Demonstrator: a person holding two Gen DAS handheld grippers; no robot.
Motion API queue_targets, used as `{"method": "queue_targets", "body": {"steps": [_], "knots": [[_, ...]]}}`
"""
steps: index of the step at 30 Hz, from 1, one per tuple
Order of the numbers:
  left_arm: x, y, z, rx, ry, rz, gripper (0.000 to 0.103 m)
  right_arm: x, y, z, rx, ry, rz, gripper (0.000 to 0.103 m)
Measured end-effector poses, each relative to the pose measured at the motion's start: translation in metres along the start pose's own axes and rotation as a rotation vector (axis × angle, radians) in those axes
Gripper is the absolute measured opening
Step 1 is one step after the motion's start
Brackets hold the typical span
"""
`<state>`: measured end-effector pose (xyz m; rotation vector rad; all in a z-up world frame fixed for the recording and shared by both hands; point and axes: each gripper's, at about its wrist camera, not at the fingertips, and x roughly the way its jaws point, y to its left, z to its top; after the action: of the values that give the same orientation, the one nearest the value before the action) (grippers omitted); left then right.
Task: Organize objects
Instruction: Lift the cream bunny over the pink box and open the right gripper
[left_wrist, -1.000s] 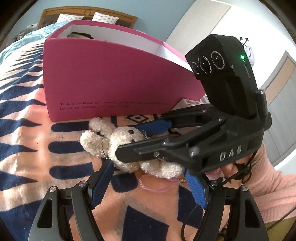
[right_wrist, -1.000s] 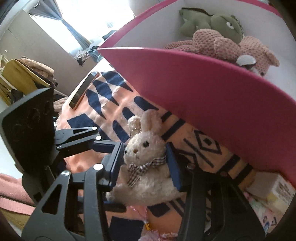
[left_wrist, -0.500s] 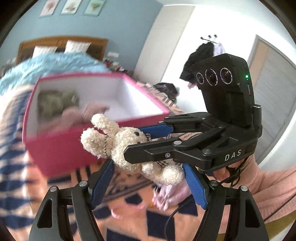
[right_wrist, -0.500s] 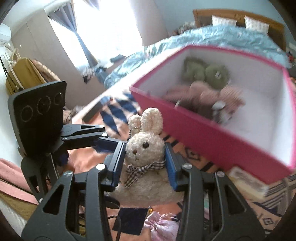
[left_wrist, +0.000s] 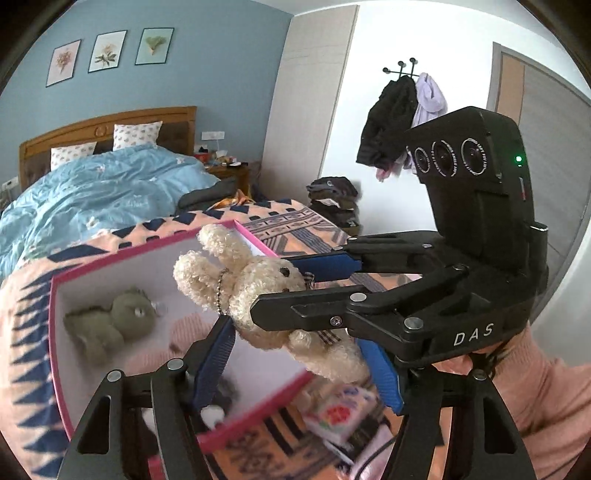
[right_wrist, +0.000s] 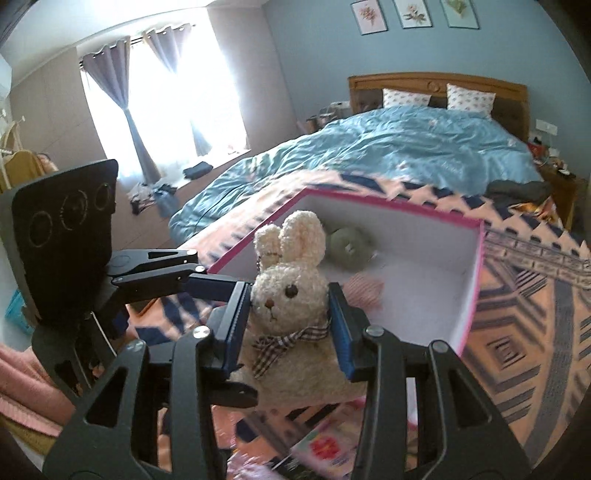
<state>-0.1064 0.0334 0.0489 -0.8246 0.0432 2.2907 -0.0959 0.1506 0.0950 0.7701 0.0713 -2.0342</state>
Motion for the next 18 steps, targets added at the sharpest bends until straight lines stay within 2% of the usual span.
{"method": "queue_targets", "body": {"steps": [8,18], "knots": [[0.046,0.023,0.026,-0.020,0.066,0.026,0.068,0.021,-0.038,0.021,0.021,0.026,-0.063,0.044],[0.093,0.046,0.036,-0.073,0.173,0.051,0.063,0.066,-0.084,0.030,0.050,0.098,-0.143,0.045]]}}
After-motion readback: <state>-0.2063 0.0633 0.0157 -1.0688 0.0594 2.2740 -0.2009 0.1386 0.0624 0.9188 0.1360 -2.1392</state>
